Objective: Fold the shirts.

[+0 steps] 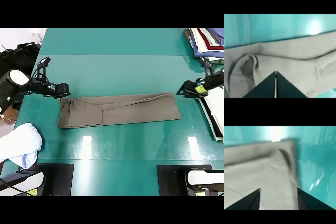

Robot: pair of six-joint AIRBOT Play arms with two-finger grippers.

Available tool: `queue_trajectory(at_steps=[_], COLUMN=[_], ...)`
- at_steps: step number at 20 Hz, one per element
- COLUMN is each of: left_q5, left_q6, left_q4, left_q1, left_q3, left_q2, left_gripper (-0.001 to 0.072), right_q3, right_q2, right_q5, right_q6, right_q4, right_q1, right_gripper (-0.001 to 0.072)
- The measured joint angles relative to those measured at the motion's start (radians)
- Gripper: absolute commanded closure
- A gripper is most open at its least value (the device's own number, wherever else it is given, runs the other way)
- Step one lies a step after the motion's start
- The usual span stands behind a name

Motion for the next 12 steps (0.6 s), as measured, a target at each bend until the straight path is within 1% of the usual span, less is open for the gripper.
queue_trajectory(at_steps=[3, 5, 8, 10, 12], left_q5=[-0.019, -0.016, 0.013, 0.047, 0.084], left_q6=[0.0, 0.0, -0.003, -0.021, -0.039], left_q4=[-0.022, -0.038, -0.052, -0.059, -0.066], left_q1=[-0.003, -0.022, -0.086, -0.142, -0.203], left_q3=[0.008, 0.01, 0.01, 0.01, 0.011], left_q2=[-0.001, -0.002, -0.004, -0.008, -0.021], left_gripper=[0.0679, 0.0679, 0.068, 0.068, 0.068], right_q3=[-0.017, -0.058, -0.132, -0.168, -0.181], right_q2=[-0.007, -0.023, -0.069, -0.103, -0.129], right_q5=[0.045, 0.06, 0.062, 0.051, 0.043], right_q6=[-0.033, -0.071, -0.14, -0.182, -0.211], right_q4=[0.008, 0.042, 0.153, 0.233, 0.297], right_q1=[-0.084, -0.13, -0.172, -0.175, -0.158], right_gripper=[0.0202, 0.0202, 0.0204, 0.0211, 0.0337])
